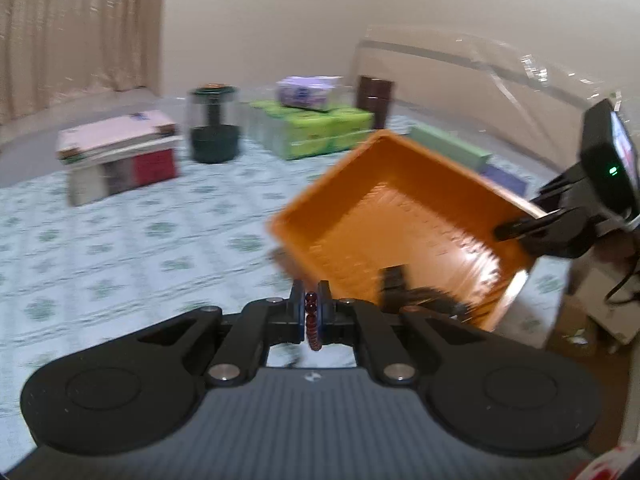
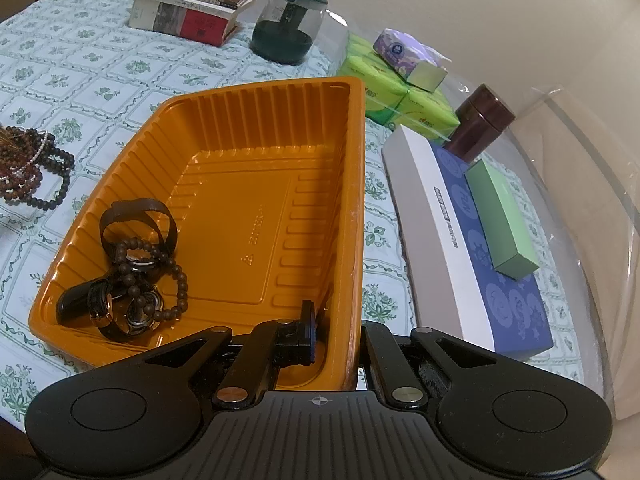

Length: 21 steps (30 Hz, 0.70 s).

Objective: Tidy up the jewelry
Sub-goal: 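Carry the amber bead bracelet into the orange tray and release it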

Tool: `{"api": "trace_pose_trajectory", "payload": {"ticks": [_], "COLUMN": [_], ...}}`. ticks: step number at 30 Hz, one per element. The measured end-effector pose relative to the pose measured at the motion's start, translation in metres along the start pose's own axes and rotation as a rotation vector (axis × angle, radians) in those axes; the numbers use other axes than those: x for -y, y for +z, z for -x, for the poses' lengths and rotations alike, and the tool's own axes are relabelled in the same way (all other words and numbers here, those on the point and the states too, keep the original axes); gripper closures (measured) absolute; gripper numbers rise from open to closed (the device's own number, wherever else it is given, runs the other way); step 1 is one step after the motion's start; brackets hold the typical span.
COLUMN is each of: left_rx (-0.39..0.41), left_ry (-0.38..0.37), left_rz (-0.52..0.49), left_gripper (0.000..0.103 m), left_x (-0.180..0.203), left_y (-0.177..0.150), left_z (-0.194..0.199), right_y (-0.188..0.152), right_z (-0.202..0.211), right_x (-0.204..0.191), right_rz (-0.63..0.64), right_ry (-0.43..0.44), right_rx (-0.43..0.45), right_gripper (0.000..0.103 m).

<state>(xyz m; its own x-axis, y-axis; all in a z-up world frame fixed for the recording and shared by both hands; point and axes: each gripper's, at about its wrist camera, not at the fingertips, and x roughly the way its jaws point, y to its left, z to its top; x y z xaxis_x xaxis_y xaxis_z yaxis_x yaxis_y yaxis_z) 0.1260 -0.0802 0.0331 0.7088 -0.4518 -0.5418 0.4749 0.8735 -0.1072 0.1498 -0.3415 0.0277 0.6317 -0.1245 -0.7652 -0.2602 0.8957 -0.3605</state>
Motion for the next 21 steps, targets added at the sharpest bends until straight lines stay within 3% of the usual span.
{"api": "trace_pose_trajectory", "payload": {"ticks": [9, 21], "left_rx": [0.015, -0.037], "left_ry": [-0.137, -0.167], "left_rz": [-0.066, -0.125], "left_gripper": [0.099, 0.099], "left_x": [0.061, 0.091], "left_y": [0.029, 0.024], "left_z": [-0.047, -0.082], "right_y": [0.0, -0.002], "right_z": [0.0, -0.001], "right_x": [0.002, 0.004], "right_rz": [-0.006, -0.018], "right_ry": [0.009, 0.018], "right_rx": [0.004, 0.009], "right_gripper": [0.098, 0.098]}}
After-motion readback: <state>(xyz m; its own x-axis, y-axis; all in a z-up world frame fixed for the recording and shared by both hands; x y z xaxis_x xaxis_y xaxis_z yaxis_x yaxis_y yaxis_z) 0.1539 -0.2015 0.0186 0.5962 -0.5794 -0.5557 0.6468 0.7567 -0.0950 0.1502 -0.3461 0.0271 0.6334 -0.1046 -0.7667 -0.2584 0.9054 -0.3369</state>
